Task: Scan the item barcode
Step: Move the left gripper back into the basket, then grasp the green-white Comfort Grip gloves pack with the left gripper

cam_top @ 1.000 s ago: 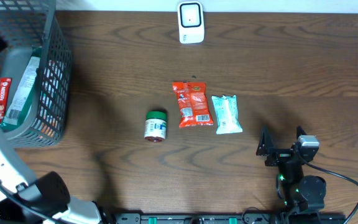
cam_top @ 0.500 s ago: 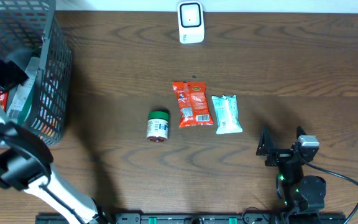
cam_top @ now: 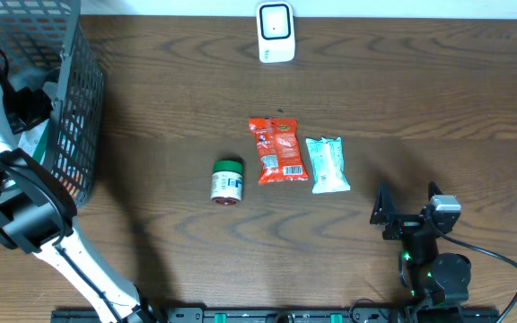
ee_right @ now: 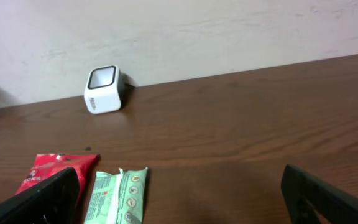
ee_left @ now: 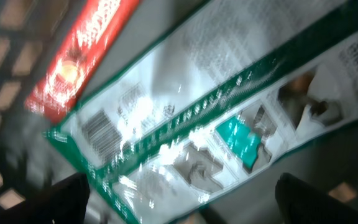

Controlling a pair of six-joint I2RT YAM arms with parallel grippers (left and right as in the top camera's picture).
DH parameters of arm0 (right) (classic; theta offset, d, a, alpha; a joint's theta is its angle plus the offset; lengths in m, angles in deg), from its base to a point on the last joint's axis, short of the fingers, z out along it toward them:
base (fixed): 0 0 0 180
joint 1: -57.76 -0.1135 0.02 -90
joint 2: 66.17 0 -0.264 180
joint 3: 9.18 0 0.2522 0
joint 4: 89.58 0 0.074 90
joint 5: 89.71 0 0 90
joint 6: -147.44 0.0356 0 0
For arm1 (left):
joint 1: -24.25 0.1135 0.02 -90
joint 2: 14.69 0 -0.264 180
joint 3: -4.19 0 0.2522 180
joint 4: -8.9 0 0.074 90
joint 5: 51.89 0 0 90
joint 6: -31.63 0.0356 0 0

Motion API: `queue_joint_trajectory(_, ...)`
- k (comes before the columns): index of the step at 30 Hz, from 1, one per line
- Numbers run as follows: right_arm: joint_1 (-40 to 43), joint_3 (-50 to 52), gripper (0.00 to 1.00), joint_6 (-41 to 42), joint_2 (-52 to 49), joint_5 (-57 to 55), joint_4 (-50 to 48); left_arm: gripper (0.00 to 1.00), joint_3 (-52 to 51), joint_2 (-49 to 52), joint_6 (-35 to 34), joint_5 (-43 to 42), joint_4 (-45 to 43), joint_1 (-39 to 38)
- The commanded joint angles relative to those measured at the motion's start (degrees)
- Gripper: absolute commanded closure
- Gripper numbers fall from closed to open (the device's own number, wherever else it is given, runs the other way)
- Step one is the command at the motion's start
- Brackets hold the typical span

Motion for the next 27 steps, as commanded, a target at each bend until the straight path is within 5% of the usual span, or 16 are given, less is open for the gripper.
queue_joint_trajectory(1,0.3,0.0,0.01,0.2,0.2,0.0,0.2,0.05,-0.7,1.9,5.8,-0.3,-2.3,0.0)
queue_joint_trajectory(17,0.3,0.1,0.01,0.2,0.2,0.0,0.2,0.05,-3.2,14.7,9.6,-0.9,-6.4,0.1)
queue_joint_trajectory(20,0.3,0.0,0.01,0.2,0.2,0.0,0.2,0.26,-3.1,14.6,9.6,-0.9,-6.3,0.1)
queue_joint_trajectory(25,0.3,0.0,0.01,0.2,0.2,0.0,0.2,0.85,-3.1,14.5,9.6,-1.0,-6.1,0.1)
queue_joint_trajectory(27,0.3,0.0,0.01,0.2,0.2,0.0,0.2,0.87,-3.1,14.4,9.6,-1.0,-6.1,0.1)
